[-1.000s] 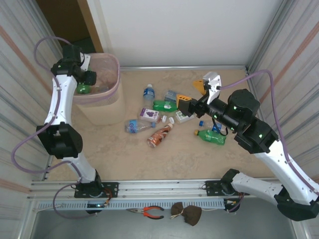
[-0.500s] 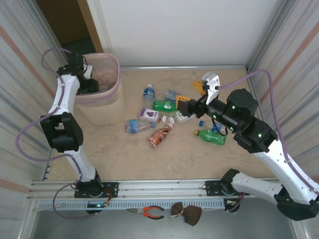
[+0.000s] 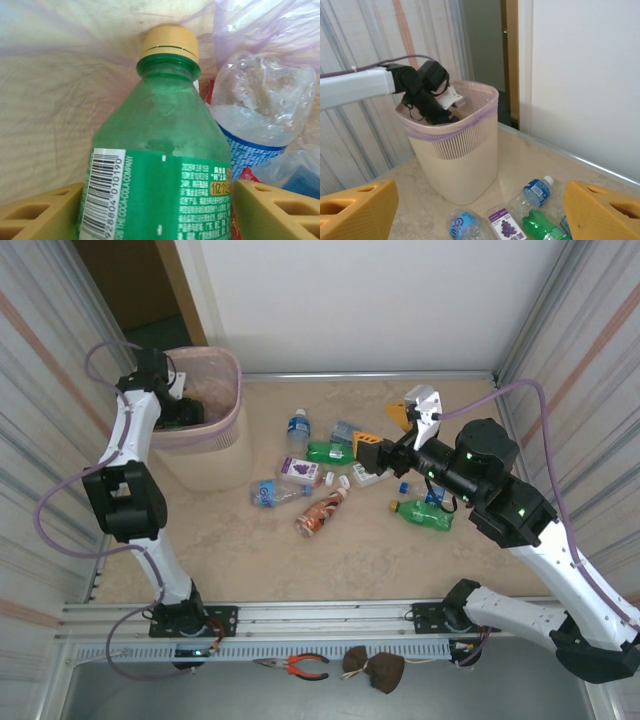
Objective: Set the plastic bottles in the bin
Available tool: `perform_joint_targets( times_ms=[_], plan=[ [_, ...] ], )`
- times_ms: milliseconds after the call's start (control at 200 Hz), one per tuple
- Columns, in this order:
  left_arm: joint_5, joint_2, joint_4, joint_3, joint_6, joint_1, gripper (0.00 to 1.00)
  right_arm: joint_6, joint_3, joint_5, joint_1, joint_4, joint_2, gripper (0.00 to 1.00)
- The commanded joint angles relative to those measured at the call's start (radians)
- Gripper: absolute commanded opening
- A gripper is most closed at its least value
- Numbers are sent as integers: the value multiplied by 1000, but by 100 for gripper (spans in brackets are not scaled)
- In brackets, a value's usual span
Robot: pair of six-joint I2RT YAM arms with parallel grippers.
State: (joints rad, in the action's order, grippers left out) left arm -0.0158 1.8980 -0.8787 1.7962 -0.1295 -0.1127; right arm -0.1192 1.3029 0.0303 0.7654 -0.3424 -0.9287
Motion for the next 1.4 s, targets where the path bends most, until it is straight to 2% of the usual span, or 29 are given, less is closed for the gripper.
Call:
perform_joint_targets(
  times_ms=[0, 546, 802, 982, 1147, 1252, 1398],
  plan=[
    [-34, -35, -34, 4, 7, 5, 76, 15, 2, 10, 2, 8, 18, 85],
    [-91, -177, -73, 104, 13, 5, 80, 8, -4, -4, 2, -5, 34, 85],
    [-195, -251, -76, 150, 29, 5, 79, 1, -10, -13, 2, -9, 42, 85],
    [-330, -300, -69, 178, 41, 9, 78, -5, -15, -30, 2, -17, 41, 85],
    [-379, -343, -62, 186, 22, 74, 78, -12, -21, -40, 3, -26, 42, 85],
    [-383, -364, -63, 186, 10, 135, 78, -29, -21, -91, 0, -52, 40, 85],
    [-363, -381, -77, 179, -25, 260, 78, -53, -25, -138, -5, -90, 39, 85]
  ],
)
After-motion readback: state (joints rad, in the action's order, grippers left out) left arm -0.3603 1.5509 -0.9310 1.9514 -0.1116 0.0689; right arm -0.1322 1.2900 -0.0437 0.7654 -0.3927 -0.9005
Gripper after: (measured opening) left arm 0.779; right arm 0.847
